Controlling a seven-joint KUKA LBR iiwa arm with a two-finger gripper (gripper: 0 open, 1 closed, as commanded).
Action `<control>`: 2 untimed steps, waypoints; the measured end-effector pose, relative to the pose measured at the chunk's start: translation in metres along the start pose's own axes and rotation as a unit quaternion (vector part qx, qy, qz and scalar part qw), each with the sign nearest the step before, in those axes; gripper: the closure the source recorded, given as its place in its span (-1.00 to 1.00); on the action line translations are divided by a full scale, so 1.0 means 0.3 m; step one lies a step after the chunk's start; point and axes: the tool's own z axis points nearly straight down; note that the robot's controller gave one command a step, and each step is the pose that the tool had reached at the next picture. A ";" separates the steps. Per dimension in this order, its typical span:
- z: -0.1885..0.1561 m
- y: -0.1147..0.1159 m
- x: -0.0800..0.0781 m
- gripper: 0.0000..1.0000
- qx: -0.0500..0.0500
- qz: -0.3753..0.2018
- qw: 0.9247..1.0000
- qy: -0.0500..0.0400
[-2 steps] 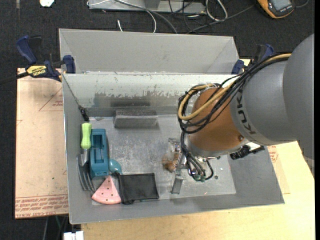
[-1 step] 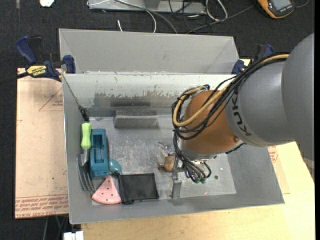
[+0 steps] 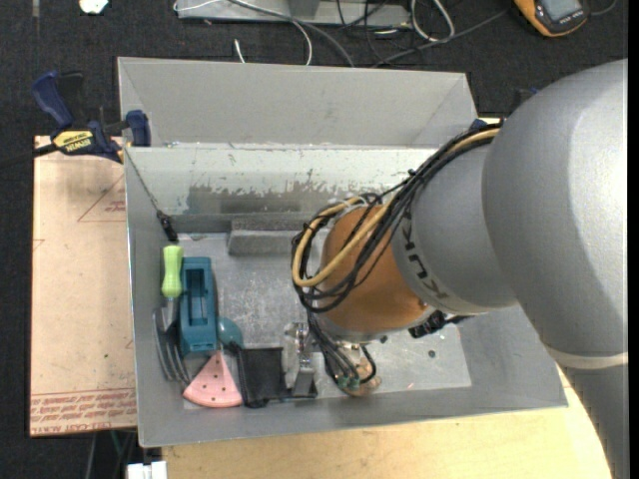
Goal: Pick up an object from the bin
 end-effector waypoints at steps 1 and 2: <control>-0.002 -0.003 -0.008 -1.00 0.000 0.001 1.000 -0.005; 0.000 -0.004 -0.004 1.00 0.000 0.001 1.000 -0.002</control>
Offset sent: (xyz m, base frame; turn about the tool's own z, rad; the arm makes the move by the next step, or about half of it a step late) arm 0.0000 0.0000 0.0000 0.0000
